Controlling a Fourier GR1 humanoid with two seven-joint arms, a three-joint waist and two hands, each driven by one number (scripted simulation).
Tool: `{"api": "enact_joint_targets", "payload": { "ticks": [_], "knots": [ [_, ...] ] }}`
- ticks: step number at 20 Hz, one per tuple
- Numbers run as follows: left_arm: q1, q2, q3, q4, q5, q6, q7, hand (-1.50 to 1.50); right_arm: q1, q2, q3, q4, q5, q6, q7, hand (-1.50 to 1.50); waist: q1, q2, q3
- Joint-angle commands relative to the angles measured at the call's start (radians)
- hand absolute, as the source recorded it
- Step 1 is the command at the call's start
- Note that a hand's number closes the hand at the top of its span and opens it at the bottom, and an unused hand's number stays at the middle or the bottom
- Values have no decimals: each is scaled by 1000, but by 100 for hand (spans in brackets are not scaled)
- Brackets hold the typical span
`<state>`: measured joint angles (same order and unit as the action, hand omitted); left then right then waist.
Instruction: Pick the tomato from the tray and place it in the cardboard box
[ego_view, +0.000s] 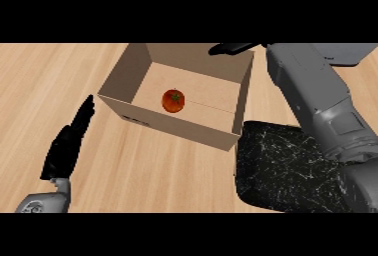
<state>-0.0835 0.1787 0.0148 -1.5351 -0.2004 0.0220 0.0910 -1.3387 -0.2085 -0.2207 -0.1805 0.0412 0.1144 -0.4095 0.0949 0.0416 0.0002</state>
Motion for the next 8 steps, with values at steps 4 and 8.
{"api": "enact_joint_targets", "payload": {
  "ticks": [4, 8],
  "knots": [
    [12, -1, -1, -6, -5, 3, -10, 0, 33, -195, -49, 38, -32, 147, -11, -150, 4, 8, 2],
    [1, -19, -23, -11, -19, 12, -12, 0, 60, -274, -43, 33, -22, 253, -65, -150, 12, 17, 4]
  ]
}}
